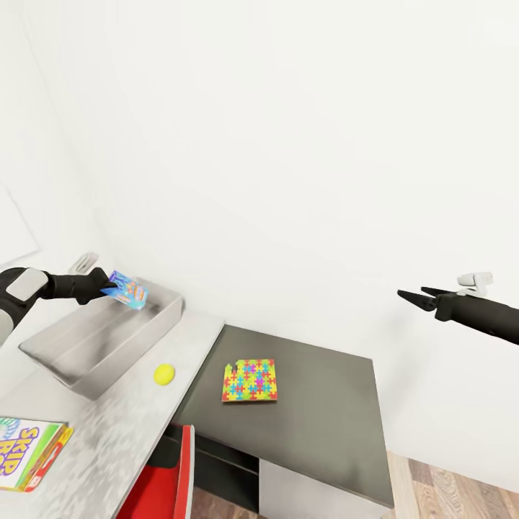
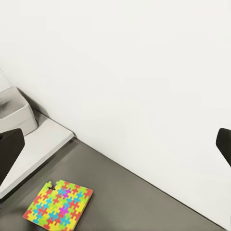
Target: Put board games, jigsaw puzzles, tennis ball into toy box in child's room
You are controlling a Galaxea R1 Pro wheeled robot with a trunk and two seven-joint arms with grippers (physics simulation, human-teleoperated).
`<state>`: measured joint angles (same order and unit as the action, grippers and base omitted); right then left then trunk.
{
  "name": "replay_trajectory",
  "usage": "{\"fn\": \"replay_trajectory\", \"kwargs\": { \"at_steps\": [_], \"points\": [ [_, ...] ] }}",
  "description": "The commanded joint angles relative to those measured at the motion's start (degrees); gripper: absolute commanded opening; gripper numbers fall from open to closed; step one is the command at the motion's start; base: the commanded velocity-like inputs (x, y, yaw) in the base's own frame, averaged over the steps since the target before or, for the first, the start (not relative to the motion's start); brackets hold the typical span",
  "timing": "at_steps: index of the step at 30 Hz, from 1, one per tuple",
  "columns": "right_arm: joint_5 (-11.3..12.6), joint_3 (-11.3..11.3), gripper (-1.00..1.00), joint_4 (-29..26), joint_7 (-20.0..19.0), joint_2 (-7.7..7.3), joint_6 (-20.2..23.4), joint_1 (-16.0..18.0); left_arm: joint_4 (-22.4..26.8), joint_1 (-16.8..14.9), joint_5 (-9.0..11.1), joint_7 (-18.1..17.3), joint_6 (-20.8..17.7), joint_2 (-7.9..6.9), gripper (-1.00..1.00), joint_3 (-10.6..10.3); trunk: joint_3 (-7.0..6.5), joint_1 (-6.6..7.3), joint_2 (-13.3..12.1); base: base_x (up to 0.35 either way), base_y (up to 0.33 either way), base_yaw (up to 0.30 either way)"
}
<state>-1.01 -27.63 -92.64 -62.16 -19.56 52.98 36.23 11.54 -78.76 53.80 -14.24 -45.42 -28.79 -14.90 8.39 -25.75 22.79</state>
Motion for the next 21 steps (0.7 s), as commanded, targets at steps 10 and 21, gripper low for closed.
{"fn": "replay_trajectory", "kwargs": {
  "at_steps": [10,21],
  "points": [
    [-0.1,-0.5,1.0,-0.1,-0.4,-0.49,2.3,0.1,0.1,-0.2,-0.1,-0.5,-0.8,-0.02,-1.0,-0.6,0.48,-0.04,0.1,0.0,0.0,0.0],
    [-0.1,-0.4,1.0,-0.1,-0.4,-0.65,4.6,0.3,1.0,-1.2,-0.1,-1.3,-2.6,0.84,-1.0,-4.1,1.47,-0.04,0.1,0.0,0.0,0.0]
  ]
}}
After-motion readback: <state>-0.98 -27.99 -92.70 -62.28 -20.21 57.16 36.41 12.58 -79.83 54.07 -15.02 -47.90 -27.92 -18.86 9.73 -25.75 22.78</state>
